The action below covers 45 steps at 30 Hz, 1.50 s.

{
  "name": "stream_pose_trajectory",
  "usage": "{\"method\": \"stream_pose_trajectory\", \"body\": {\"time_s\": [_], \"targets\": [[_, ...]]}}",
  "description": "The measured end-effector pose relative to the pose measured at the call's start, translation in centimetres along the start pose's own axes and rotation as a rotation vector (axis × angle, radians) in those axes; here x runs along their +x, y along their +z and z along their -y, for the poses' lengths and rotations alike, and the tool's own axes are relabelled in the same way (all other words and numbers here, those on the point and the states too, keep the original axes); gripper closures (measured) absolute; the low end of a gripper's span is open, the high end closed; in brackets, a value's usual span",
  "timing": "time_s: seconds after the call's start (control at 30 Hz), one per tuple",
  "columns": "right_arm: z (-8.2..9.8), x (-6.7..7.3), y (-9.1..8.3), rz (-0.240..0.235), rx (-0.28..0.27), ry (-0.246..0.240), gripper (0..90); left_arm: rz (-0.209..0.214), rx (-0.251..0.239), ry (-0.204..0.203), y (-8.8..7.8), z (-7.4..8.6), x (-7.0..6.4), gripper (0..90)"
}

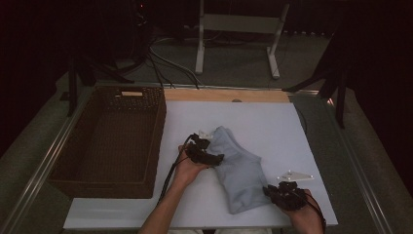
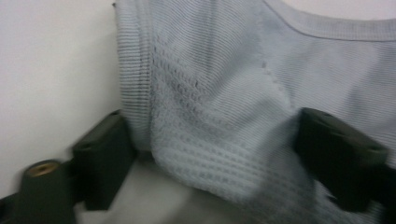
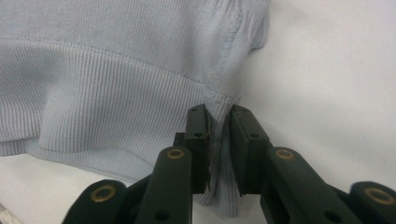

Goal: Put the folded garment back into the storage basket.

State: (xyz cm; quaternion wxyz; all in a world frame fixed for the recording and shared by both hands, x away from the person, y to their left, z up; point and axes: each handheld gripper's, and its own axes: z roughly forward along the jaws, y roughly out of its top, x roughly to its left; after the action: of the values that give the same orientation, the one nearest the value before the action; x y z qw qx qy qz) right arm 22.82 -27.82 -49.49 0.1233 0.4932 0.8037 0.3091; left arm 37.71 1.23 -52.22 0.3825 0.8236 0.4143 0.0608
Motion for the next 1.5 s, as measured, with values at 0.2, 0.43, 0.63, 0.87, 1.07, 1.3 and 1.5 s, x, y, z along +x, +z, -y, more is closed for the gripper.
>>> {"method": "stream_pose_trajectory", "body": {"time_s": [0.2,0.43,0.63,0.87,1.07,1.3,1.5], "targets": [[0.0,0.0,0.0,-0.002,0.0,0.003,77.2,0.056,-0.002,0.007,0.1,0.1,-0.6,62.7],[0.1,-0.1,0.2,-0.004,0.004,0.007,60.5,0.061,0.002,0.032,-0.1,-0.2,-1.0,81.3],[0.0,0.2,0.6,-0.017,0.03,0.013,41.4,0.061,-0.009,0.034,-0.4,-0.3,-1.1,82.1],[-0.1,0.1,1.2,-0.03,0.06,0.041,41.3,0.061,-0.015,0.034,-0.7,-0.4,-1.3,82.1],[-0.3,0.2,1.2,-0.083,0.082,0.048,64.8,0.062,-0.006,0.038,-1.0,-0.6,-1.3,82.4],[-0.3,0.1,1.0,-0.079,0.066,0.063,78.5,0.065,-0.016,0.044,-1.5,-1.1,-1.5,82.7],[-0.5,0.1,0.5,-0.099,0.039,0.083,79.3,0.066,-0.03,0.045,-2.3,-1.6,-1.5,82.9]]}}
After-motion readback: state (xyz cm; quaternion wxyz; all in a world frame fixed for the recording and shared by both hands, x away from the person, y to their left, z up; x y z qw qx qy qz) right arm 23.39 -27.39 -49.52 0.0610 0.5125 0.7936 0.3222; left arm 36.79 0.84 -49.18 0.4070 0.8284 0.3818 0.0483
